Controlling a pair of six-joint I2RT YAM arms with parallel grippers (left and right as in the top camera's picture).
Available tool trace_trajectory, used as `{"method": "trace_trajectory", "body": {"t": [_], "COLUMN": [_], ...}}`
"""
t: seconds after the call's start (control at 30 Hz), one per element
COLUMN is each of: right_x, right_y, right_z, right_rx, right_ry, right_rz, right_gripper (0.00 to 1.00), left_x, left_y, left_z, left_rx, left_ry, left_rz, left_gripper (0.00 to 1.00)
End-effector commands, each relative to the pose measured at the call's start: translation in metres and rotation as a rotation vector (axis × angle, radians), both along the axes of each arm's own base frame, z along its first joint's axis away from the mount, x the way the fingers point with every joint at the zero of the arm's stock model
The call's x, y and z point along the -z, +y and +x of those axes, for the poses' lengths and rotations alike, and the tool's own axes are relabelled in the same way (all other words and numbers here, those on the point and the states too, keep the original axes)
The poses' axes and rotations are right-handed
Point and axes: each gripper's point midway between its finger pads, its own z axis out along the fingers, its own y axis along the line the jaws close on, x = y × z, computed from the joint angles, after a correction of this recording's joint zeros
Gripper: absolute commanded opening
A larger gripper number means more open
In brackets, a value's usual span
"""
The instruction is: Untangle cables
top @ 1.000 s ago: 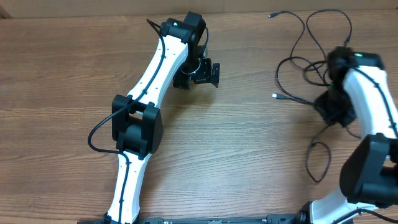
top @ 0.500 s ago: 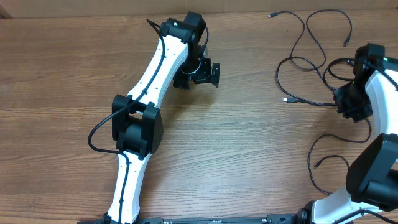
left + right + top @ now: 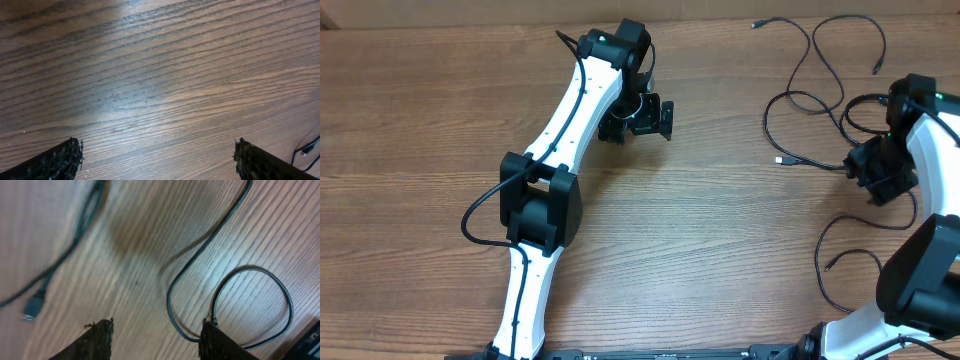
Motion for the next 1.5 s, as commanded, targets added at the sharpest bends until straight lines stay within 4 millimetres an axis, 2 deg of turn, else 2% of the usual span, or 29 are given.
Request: {"method": "trace_trajectory", "body": {"t": [0.0, 0.2, 0.4, 0.53, 0.8, 0.9, 1.1, 1.3, 1.47], "right_x": [0.015, 0.052, 0.074, 0.085, 0.103, 0.103, 0.090, 0.054, 0.027], "right_y": [0.010, 0.034, 0.039, 0.042, 0.056, 0.056, 0.059, 0.046, 0.034], "right_z": [-0.017, -0.029, -0.038, -0.047, -0.056, -0.056, -0.056, -0.054, -0.050], "right_rx": [-0.019, -0.049, -0.054, -0.053, -0.046, -0.044, 0.000, 0.175, 0.331], "right_ry": [0.043, 0.058, 0.061, 0.076, 0.058, 0.061, 0.067, 0.070, -0.001], "right_rz": [0.024, 0.087, 0.091, 0.096, 0.160, 0.162, 0.224, 0.226, 0.196], "right_gripper": [0.57, 0.62, 0.67, 0.66, 0.22, 0.04, 0.04, 0.04, 0.04], "left_x": [-0.009, -0.009, -0.009, -0.009, -0.009, -0.009, -0.009, -0.009, -0.009], "left_y": [0.001, 0.001, 0.002, 0.002, 0.001, 0.001, 0.001, 0.001, 0.001], "left_z": [0.006, 0.005, 0.003, 0.004, 0.006, 0.006, 0.006, 0.006, 0.006], "left_rx": [-0.007, -0.006, -0.007, -0.007, -0.006, -0.006, -0.007, -0.007, -0.007], "left_ry": [-0.029, -0.028, -0.020, -0.020, -0.031, -0.030, -0.031, -0.031, -0.030], "left_rz": [-0.006, -0.005, -0.001, -0.001, -0.005, -0.005, -0.006, -0.006, -0.006], "left_gripper": [0.99, 1.00, 1.00, 1.00, 1.00, 1.00, 1.00, 1.00, 1.00]}}
